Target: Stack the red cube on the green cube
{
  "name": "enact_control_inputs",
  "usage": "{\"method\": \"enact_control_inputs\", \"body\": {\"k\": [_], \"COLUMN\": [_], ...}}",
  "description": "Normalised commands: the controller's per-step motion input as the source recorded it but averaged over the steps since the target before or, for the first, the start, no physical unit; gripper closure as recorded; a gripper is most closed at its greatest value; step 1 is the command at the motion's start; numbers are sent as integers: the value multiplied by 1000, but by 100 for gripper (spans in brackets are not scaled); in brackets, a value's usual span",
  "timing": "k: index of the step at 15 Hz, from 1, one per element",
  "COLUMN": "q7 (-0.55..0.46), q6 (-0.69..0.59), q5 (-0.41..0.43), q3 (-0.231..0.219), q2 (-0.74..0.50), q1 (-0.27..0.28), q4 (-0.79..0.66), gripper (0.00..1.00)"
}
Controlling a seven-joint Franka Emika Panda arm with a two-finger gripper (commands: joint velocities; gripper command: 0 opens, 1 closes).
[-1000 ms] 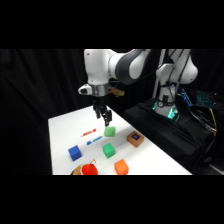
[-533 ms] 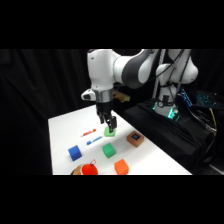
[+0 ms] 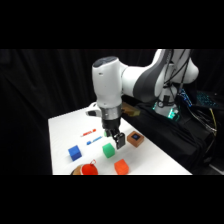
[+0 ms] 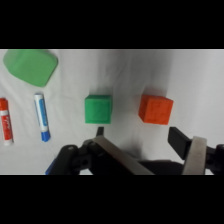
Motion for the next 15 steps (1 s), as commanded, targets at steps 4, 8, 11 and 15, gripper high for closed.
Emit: {"method": "enact_control_inputs", "body": {"k": [4, 8, 11, 15], "q7": [188, 190, 234, 257], "q6": [82, 131, 194, 213], "q5": [-33, -26, -29, -35], "q3": [25, 10, -21, -63], "q2": [199, 202, 191, 172], "q1": [115, 102, 113, 140], "q4": [220, 163, 118, 91], "gripper": [0, 0, 0, 0]}}
